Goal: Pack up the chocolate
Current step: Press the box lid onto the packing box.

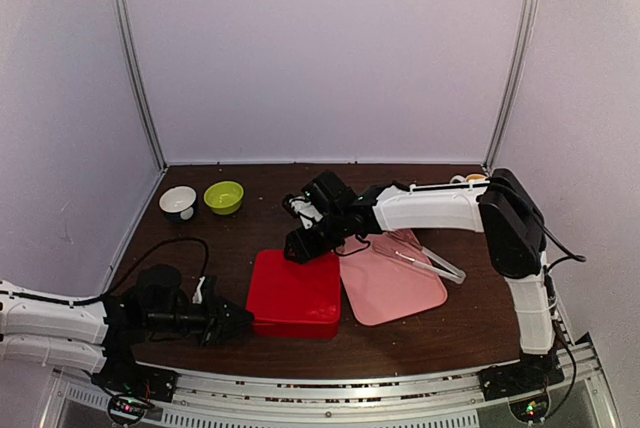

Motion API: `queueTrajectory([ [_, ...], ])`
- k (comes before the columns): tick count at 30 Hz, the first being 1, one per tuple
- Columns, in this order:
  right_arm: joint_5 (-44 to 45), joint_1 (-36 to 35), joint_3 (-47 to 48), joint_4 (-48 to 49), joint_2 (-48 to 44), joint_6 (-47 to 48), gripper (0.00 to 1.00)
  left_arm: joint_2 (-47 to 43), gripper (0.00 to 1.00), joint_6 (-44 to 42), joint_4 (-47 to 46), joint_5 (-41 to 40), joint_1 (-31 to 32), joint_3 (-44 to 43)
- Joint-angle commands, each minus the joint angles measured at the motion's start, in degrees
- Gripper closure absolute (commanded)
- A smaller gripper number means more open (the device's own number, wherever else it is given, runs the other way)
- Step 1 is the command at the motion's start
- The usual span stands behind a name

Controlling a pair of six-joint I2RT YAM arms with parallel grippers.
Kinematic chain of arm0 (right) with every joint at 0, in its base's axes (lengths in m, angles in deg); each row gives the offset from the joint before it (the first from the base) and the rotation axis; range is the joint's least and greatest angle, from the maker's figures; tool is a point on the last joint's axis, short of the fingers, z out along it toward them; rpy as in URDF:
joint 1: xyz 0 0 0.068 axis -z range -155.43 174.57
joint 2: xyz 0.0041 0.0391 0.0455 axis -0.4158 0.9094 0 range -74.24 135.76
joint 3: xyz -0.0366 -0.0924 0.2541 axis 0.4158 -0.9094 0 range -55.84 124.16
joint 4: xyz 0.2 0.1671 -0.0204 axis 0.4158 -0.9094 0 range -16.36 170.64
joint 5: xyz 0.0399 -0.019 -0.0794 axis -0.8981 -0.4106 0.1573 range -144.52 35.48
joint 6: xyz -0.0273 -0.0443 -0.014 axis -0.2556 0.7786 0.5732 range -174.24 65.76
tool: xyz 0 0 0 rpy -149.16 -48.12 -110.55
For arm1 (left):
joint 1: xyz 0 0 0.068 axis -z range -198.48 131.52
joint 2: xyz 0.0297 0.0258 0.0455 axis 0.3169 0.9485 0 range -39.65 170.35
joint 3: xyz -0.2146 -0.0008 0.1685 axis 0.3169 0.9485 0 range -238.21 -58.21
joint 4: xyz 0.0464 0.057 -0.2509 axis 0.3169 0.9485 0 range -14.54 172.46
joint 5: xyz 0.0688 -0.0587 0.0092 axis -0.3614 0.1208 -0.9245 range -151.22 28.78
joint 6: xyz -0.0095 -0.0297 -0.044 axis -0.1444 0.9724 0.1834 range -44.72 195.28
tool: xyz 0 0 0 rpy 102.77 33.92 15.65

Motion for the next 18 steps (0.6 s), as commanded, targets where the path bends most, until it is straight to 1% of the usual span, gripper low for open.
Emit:
queueTrajectory([
  [1,-10.1,-1.1,-3.1,-1.0,-0.7,0.7,0.45,3.3,0.75,-2.3,7.7,-3.9,-0.2,1.2],
  [4,-11.9,-1.1,-5.5,1.1,-1.5,0.3,0.46,4.5,0.65,-2.6,6.4,-3.8,-0.2,0.8],
  [7,-12.1,-1.2,-6.2,1.4,-1.1,0.0,0.46,6.4,0.49,-3.3,5.3,-3.3,0.0,-0.1],
  [8,-12.1,-1.2,-6.4,1.5,-1.0,0.0,0.47,7.2,0.46,-3.6,4.8,-3.1,0.1,-0.4],
  [10,-12.2,-1.4,-6.9,1.7,-0.9,0.0,0.47,9.4,0.44,-3.5,3.3,-2.9,0.3,-0.6],
  [12,-12.3,-1.6,-7.4,1.9,-1.0,0.2,0.48,11.1,0.45,-3.3,1.5,-2.9,0.5,-0.4],
  [16,-13.5,-1.8,-8.0,1.9,-0.9,1.6,0.51,13.3,0.59,-2.5,-1.9,-3.3,0.5,0.5],
  [18,-14.2,-2.0,-7.9,1.3,-0.6,2.6,0.52,13.8,0.64,-2.3,-2.4,-3.6,0.5,0.5],
])
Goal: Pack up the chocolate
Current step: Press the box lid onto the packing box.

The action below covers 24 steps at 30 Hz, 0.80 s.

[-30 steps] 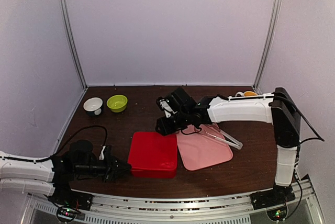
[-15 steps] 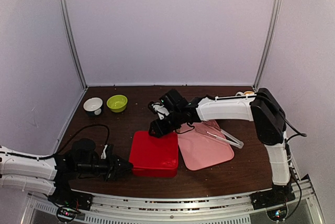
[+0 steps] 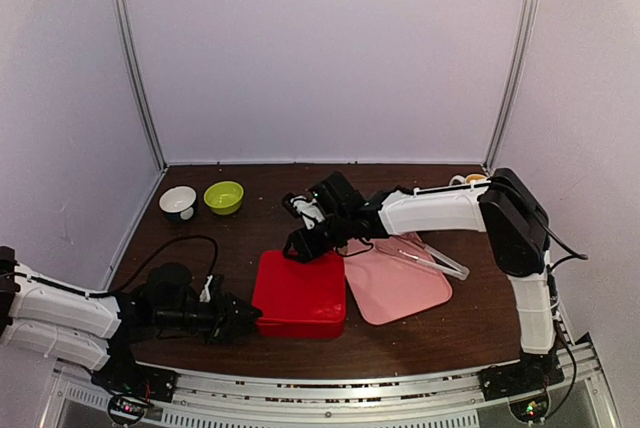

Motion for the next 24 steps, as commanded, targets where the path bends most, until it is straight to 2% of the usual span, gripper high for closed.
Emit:
queueTrajectory([
  [1,-9.2,-3.1,-2.7,-8.0,0.5,1.2,0.52,4.2,0.66,-0.8,4.4,-3.9,0.3,1.9],
  [10,-9.3,-3.3,-5.7,-7.3,-0.2,2.3,0.53,3.7,0.66,-1.7,7.5,-5.3,0.3,-0.3],
  [11,-8.9,-3.2,-5.6,-7.4,-0.1,2.3,0.53,3.5,0.62,-2.3,8.3,-5.0,0.3,-0.9],
  [14,-8.1,-3.0,-4.3,-7.5,0.5,2.1,0.53,2.5,0.4,-3.9,11.1,-4.1,0.9,-2.9],
  [17,-7.5,-2.8,-2.8,-7.5,1.1,1.7,0.53,1.8,0.25,-2.7,11.0,-4.5,2.4,-3.1],
  [24,-7.4,-2.6,-2.0,-7.4,1.4,2.0,0.53,4.7,0.17,-1.0,5.8,-3.9,2.8,-2.6],
])
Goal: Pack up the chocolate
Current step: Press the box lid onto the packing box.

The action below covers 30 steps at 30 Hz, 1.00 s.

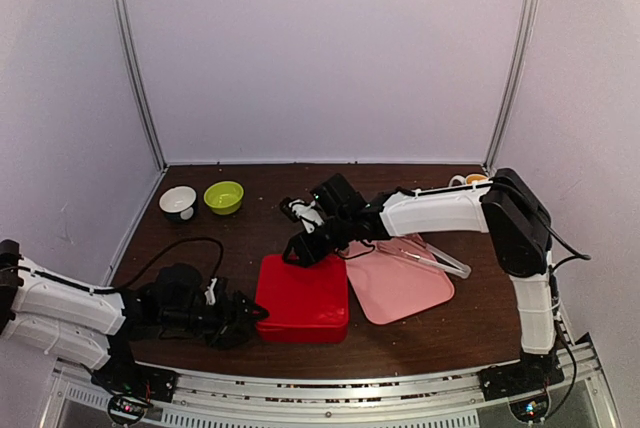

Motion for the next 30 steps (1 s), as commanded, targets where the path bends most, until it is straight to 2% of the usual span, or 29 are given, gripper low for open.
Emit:
queueTrajectory([
  [1,-4.7,-2.3,-0.6,-7.6,2.4,-1.0,0.53,3.5,0.16,1.1,-0.8,-0.7,0.4,0.1],
  [13,-4.2,-2.3,0.6,-7.9,2.6,-0.6,0.55,8.0,0.12,16.8,-20.2,4.9,3.6,4.6],
  [18,-3.6,-2.3,0.7,-7.8,2.5,-0.5,0.54,7.3,0.12,18.2,-18.6,6.4,3.6,4.4],
  [22,-2.1,-2.3,-0.9,-6.2,1.4,0.0,0.48,2.7,0.11,20.0,-12.8,6.7,3.6,3.6],
  [27,-0.2,-2.2,-2.3,-2.9,-1.1,0.3,0.47,-4.5,0.06,21.9,-3.0,4.4,3.7,0.9],
  [30,0.0,-2.2,-1.4,-2.7,-1.1,0.5,0.47,-5.1,0.06,25.5,-4.5,2.7,4.4,2.5],
])
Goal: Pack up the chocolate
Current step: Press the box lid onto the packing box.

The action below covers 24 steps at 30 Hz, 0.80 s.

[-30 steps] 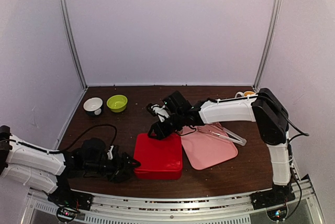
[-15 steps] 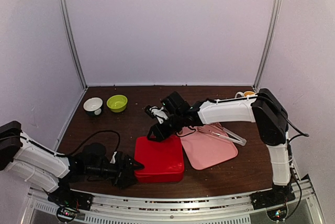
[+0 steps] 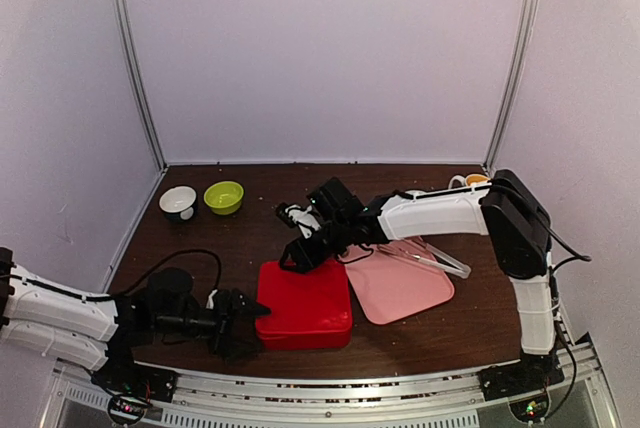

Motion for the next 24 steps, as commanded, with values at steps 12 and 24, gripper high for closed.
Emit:
queueTrajectory([
  [12,-1.7,-1.1,0.2,-2.3,-0.1,1.0,0.48,10.7,0.15,13.7,-15.5,-10.3,7.8,-0.4],
  [24,-11.5,-1.1,5.0,-7.3,4.2,7.5,0.52,9.0,0.34,12.8,-10.5,-16.9,7.9,0.3],
])
